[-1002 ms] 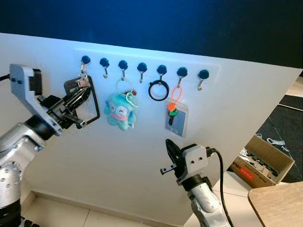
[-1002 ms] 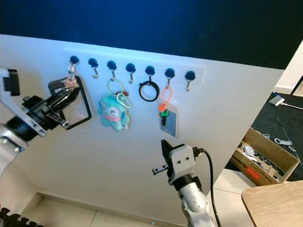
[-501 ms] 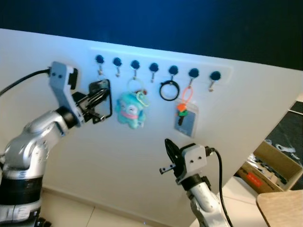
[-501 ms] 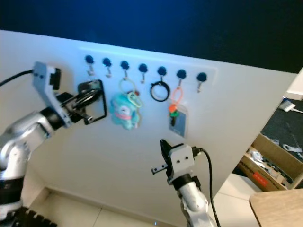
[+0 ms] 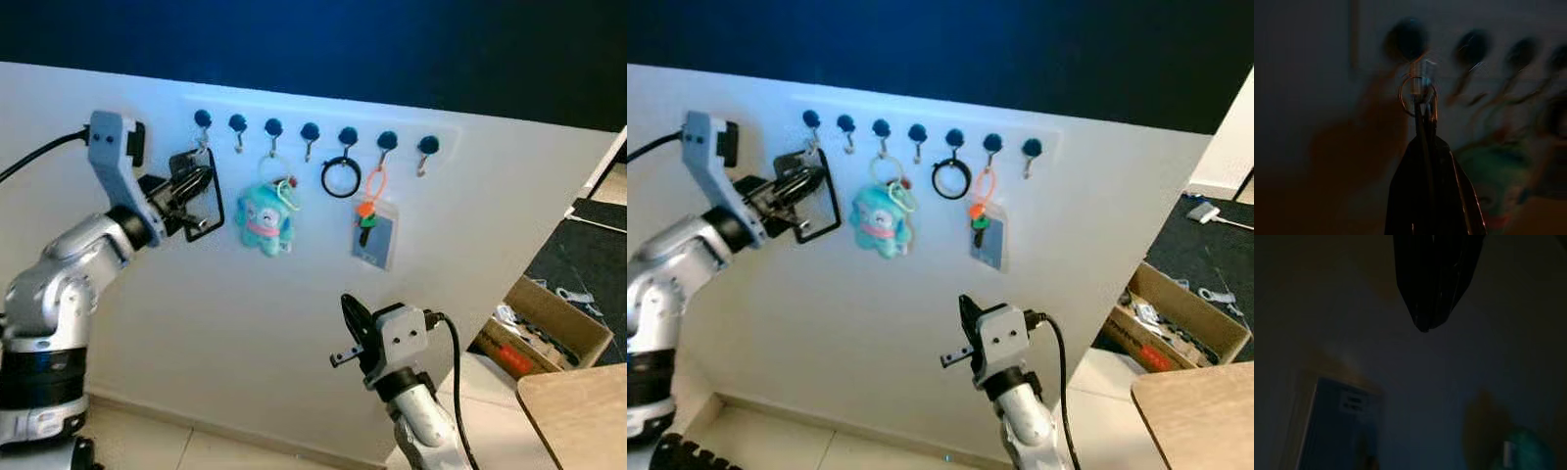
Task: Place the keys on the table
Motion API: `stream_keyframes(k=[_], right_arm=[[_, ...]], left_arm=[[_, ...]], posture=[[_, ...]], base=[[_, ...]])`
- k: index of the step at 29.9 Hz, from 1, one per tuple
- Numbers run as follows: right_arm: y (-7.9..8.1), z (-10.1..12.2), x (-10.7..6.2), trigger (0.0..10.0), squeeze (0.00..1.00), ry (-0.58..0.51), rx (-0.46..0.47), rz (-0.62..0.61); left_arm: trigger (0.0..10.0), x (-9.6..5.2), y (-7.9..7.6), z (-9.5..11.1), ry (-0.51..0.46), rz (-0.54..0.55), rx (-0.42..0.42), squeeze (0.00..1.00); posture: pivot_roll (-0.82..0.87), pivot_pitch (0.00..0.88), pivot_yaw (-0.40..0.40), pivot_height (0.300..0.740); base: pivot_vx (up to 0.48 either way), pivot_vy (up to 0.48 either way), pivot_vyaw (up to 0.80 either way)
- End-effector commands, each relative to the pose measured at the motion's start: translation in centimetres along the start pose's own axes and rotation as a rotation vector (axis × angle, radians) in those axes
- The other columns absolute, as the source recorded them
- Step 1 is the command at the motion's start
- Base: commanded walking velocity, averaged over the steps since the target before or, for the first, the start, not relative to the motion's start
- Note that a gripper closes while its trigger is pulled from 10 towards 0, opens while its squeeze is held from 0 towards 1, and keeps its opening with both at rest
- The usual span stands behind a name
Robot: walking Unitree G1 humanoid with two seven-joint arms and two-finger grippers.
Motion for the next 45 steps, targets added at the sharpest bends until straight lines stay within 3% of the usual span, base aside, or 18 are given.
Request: stream_keyframes(k=[1,6,9,15,29,35,45], right_arm=[[0.1,0.0,0.0,10.0,0.0,0.003,-0.001,0.008],[0.3,0.1,0.0,10.0,0.0,0.0,-0.001,0.021],[0.3,0.1,0.0,10.0,0.0,0.001,-0.001,0.021],[0.3,0.1,0.0,10.0,0.0,0.001,-0.001,0.022],[0.2,0.0,-0.2,10.0,0.0,0.007,-0.005,0.018],[0.3,-0.1,-0.3,10.0,0.0,0.009,-0.005,0.023],[0.4,0.0,-0.3,10.0,0.0,0.009,-0.003,0.029]], left_arm=[[10.0,-0.4,-0.9,0.4,0.007,-0.046,0.02,0.0],[10.0,-1.3,-2.6,-0.7,0.059,-0.121,0.016,0.0],[10.0,-1.4,-2.7,-0.7,0.058,-0.114,0.009,0.0],[10.0,-1.9,-2.4,-2.8,0.13,-0.09,-0.011,0.0],[10.0,-3.0,-2.6,-0.5,-0.046,-0.097,-0.269,0.0],[10.0,-2.5,-2.7,-0.8,-0.035,-0.062,-0.244,0.0],[10.0,-0.2,-2.7,2.3,-0.094,-0.052,-0.184,0.0]], posture=[[0.21,0.13,-0.021,0.74],[0.22,0.132,-0.025,0.74],[0.22,0.131,-0.025,0.74],[0.22,0.128,-0.022,0.74],[0.21,0.13,-0.017,0.74],[0.21,0.136,-0.023,0.74],[0.21,0.14,-0.021,0.74]], base=[[0.0,0.0,0.0],[0.0,0.0,0.0],[0.0,0.0,0.0],[0.0,0.0,0.0],[0.0,0.0,0.0],[0.0,0.0,0.0],[0.0,0.0,0.0]])
Point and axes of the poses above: a point about 5 cm out from each wrist's last joint towards the gripper, its own x axis pointing out of the wrist towards the gripper, its own z axis along the axis of the wrist's last joint, y = z × x, the point moved 6 cm from there along x, pointing out of the wrist towards the gripper, and after that the axes turned 10 degrees about -x, right-handed, at the moved point
